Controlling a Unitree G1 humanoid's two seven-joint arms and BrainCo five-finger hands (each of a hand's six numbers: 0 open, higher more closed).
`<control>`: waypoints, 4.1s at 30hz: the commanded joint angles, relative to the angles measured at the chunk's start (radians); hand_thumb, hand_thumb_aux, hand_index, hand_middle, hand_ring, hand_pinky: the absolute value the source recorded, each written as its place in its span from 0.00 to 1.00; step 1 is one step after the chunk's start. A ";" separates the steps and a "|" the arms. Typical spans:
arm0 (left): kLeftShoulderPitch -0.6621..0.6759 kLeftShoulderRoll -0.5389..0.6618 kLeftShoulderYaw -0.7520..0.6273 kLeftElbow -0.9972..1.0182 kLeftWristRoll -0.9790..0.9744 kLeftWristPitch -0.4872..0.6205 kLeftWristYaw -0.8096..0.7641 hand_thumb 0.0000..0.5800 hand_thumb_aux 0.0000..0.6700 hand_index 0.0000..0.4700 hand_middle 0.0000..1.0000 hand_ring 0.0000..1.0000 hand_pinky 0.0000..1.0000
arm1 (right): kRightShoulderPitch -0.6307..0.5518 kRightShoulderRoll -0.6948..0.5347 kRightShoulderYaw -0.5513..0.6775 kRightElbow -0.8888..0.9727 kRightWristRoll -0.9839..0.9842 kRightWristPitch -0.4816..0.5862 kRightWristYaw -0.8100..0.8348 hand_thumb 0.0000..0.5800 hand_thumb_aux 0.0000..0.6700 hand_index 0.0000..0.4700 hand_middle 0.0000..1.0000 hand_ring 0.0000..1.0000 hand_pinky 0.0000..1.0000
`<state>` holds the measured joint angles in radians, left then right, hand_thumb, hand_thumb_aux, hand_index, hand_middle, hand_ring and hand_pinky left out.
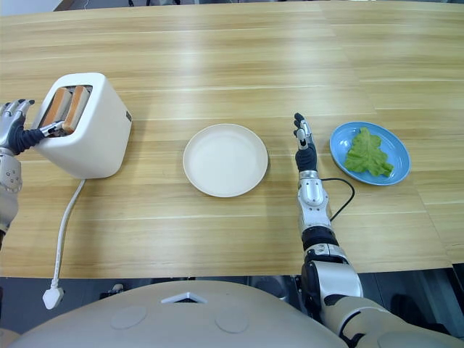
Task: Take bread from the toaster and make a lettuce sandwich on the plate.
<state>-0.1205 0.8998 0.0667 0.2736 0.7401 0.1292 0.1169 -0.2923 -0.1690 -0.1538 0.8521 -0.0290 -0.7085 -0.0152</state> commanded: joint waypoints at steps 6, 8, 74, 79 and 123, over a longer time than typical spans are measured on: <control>0.019 0.027 -0.059 -0.051 0.085 0.027 -0.024 0.00 0.00 0.00 0.00 0.00 0.00 | 0.012 0.000 0.003 -0.004 0.006 0.015 0.001 0.00 0.00 0.00 0.00 0.00 0.00; 0.020 0.025 -0.067 -0.043 0.089 0.030 -0.034 0.00 0.00 0.00 0.00 0.00 0.00 | 0.012 0.000 0.003 -0.004 0.006 0.015 0.001 0.00 0.00 0.00 0.00 0.00 0.00; -0.087 -0.419 0.174 -0.499 -0.695 -0.380 -0.063 1.00 1.00 0.98 1.00 1.00 1.00 | 0.015 0.003 0.009 -0.003 0.004 0.034 0.004 0.00 0.00 0.00 0.00 0.00 0.00; -0.111 -0.565 -0.024 -0.345 -0.668 -0.373 -0.156 1.00 1.00 0.98 1.00 1.00 1.00 | 0.014 0.001 0.007 -0.006 0.004 0.037 0.004 0.00 0.00 0.00 0.00 0.00 0.00; -0.295 -0.443 -0.577 -0.111 0.467 -0.368 0.565 0.00 0.00 0.00 0.00 0.00 0.00 | 0.040 0.005 0.012 -0.043 0.003 0.058 0.011 0.00 0.00 0.00 0.00 0.00 0.00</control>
<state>-0.4365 0.4484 -0.4958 0.1973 1.1611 -0.2470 0.6324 -0.2640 -0.1648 -0.1511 0.8150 -0.0257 -0.6651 -0.0072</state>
